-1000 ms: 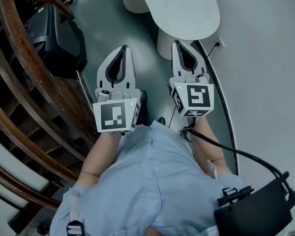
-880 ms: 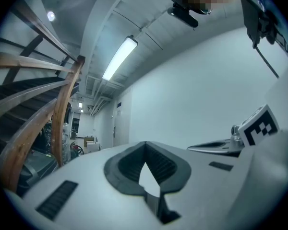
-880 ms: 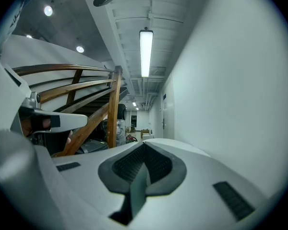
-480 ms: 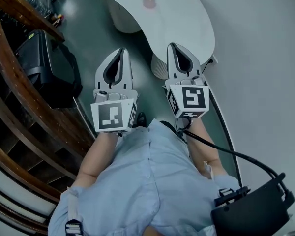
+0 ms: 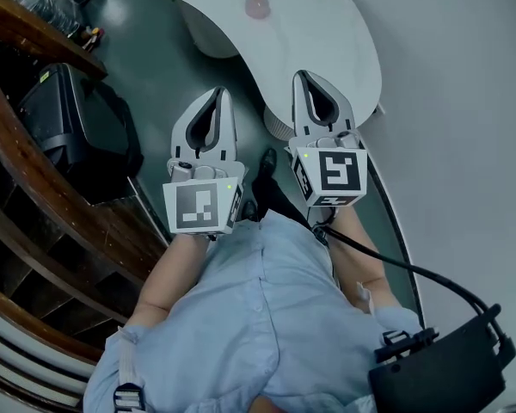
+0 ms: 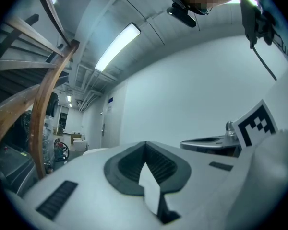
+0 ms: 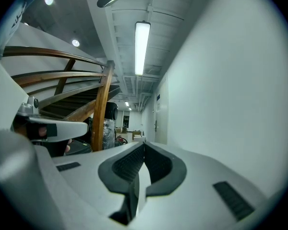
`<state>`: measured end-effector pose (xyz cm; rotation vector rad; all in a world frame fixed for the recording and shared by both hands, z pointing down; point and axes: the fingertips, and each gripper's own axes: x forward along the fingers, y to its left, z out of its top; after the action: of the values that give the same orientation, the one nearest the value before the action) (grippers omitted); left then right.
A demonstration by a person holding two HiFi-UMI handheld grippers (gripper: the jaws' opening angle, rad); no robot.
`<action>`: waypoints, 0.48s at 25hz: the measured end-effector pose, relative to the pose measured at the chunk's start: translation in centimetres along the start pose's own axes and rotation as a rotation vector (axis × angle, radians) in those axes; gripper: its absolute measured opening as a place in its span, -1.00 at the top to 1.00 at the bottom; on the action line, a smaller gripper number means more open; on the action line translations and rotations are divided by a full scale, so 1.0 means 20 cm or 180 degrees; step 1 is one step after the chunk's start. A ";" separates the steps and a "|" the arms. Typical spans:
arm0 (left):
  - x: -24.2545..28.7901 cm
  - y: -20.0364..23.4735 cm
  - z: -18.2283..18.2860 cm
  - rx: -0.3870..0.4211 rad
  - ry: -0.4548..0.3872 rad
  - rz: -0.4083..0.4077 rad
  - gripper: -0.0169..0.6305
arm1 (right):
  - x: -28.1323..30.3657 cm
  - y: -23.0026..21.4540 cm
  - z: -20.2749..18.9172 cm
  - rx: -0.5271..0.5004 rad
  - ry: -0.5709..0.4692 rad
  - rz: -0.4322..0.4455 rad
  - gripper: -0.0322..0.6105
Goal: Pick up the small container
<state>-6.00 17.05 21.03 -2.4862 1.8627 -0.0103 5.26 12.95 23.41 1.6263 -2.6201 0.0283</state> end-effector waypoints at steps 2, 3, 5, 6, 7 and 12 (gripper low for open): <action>0.09 0.01 -0.02 0.0006 0.0000 -0.0026 0.95 | 0.08 -0.04 -0.02 0.0018 -0.0001 0.0008 0.89; 0.13 0.01 -0.03 0.0011 0.0005 -0.0035 0.95 | 0.12 -0.05 -0.02 0.0026 -0.0003 0.0018 0.89; 0.22 0.03 -0.04 0.0033 0.0014 -0.0042 0.95 | 0.22 -0.09 -0.02 0.0038 -0.0014 0.0044 0.89; 0.27 0.05 -0.04 0.0053 0.0013 -0.0037 0.95 | 0.27 -0.10 -0.02 0.0040 -0.0023 0.0056 0.89; 0.32 0.06 -0.03 0.0073 0.0010 -0.0021 0.95 | 0.31 -0.12 -0.01 0.0044 -0.0032 0.0066 0.89; 0.50 0.18 0.03 0.0155 -0.0005 0.0153 0.95 | 0.49 -0.23 0.02 0.0063 -0.0072 0.0102 0.89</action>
<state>-6.68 6.51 20.10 -2.4084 1.8974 -0.0519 5.02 2.12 23.42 1.6000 -2.6712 0.0376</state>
